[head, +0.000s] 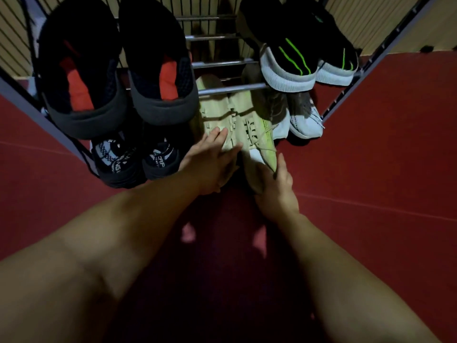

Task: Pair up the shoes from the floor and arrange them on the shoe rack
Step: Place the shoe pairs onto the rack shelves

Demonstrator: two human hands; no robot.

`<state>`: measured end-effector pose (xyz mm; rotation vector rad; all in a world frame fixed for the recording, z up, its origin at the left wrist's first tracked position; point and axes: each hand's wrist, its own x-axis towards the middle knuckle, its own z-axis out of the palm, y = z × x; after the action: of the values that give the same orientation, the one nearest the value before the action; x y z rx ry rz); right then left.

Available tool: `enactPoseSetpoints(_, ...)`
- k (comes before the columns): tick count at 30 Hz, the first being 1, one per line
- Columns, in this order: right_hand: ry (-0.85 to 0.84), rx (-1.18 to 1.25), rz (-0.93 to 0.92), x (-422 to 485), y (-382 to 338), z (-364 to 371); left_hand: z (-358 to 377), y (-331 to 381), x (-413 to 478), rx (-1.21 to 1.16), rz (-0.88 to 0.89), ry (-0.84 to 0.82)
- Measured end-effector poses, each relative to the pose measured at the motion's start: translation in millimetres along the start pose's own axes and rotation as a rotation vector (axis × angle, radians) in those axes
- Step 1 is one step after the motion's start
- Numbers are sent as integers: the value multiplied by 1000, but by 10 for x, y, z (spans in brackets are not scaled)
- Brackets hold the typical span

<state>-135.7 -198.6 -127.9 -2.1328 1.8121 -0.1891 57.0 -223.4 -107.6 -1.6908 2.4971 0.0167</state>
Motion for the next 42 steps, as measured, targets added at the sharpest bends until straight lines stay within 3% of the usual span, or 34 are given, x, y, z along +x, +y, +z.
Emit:
enactPoseSetpoints(3,12,48,13,-15,22,75,102,14,20,74,48,-89)
enactPoseSetpoints(6,25,77,34,17,9,105,139,43,2,12,29,65)
enactPoseSetpoints(10,178,231,12,111,-70,33,96,166,69,-82,-176,-34)
enactPoseSetpoints(15,298,198,-3,412,-250,-155,-76,80,148,-232,-339,42)
enactPoseSetpoints(22,87,39,-3,828,-523,-207,-40,-40,233,-193,-353,-103)
enactPoseSetpoints(28,-62,181,-10,837,-383,-170,-28,-99,206,-213,-338,-126)
enactPoseSetpoints(32,-130,477,224,972,-341,-274,-127,-163,216,-170,-283,-133)
enactPoseSetpoints(35,-229,375,152,978,-303,-370,-179,-134,263,-218,-279,-99)
enactPoseSetpoints(37,-308,286,51,973,-288,-439,-161,-89,298,-143,-178,-20)
enactPoseSetpoints(39,-363,367,-38,1014,-226,-488,-100,-83,333,-67,-79,-31)
enactPoseSetpoints(42,-124,386,19,1095,-48,-536,-34,-82,366,-138,-110,-51)
